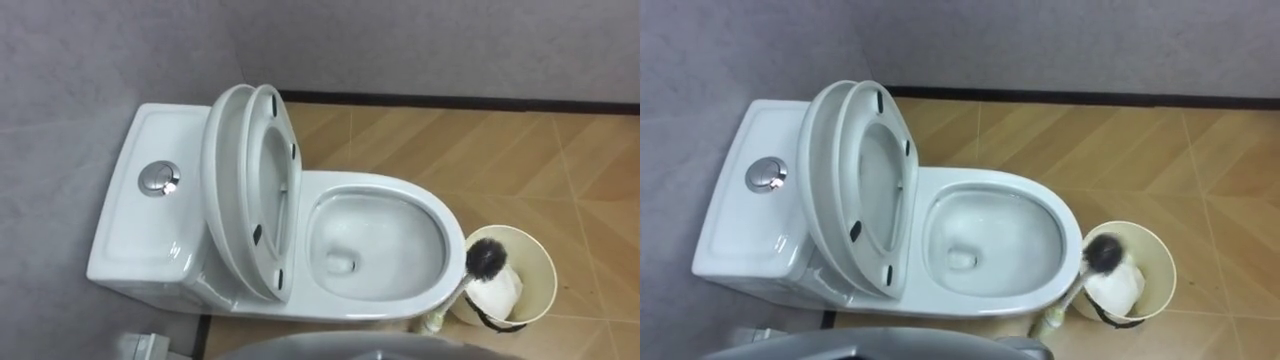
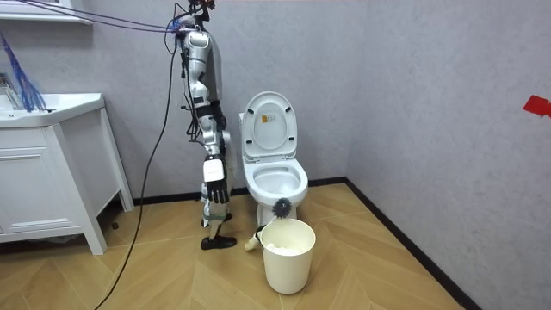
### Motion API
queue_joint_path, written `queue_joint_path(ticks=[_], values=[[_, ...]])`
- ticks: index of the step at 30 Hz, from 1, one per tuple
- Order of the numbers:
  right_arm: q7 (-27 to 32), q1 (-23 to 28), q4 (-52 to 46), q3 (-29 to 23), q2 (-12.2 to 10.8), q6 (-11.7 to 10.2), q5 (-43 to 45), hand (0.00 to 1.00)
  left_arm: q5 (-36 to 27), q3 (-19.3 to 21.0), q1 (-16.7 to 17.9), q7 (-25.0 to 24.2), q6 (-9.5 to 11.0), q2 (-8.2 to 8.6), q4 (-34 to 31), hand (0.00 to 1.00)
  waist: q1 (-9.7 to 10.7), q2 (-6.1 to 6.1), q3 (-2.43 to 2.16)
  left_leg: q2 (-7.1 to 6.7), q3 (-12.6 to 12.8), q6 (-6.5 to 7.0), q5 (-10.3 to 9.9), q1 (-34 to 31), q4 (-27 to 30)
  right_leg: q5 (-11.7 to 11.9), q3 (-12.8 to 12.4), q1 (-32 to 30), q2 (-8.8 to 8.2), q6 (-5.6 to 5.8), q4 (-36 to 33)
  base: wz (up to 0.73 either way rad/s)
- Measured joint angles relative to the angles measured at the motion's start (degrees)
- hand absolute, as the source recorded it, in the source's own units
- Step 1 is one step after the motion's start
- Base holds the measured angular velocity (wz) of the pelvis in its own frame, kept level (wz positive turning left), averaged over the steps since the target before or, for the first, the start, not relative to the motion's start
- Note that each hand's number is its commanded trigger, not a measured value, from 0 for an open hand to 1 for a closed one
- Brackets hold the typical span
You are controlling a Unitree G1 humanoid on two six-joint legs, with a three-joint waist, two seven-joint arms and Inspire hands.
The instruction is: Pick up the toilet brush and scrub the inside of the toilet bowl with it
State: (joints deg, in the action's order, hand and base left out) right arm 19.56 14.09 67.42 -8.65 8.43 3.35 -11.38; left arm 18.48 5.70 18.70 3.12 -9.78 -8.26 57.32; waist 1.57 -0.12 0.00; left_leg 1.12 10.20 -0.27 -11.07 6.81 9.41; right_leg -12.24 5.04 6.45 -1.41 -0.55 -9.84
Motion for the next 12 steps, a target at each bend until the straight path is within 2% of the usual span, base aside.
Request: queue_joint_path(ticks=[5, 12], values=[[-5.77, 0.63, 4.28, 0.18, 0.15, 3.38, 2.85, 0.0, 0.39, 2.27, 0.39, -1.19, -1.57, 0.04, -0.01, 0.0, 0.11, -0.41, 0.14, -0.12, -1.18, 0.0, -0.01, 0.91, -0.04, -0.13, 0.14, 1.1, -0.17, -0.03, 0.08, 0.0], [-13.25, 1.6, 4.73, 1.26, 0.22, 6.78, 7.4, 0.0, 1.35, 2.49, 0.16, -2.23, -2.79, 0.04, 0.0, 0.0, 0.0, -0.46, 0.14, 0.05, -1.26, 0.04, -0.04, 1.01, -0.04, -0.07, 0.2, 1.14, -0.01, -0.08, -0.16, 0.0]])
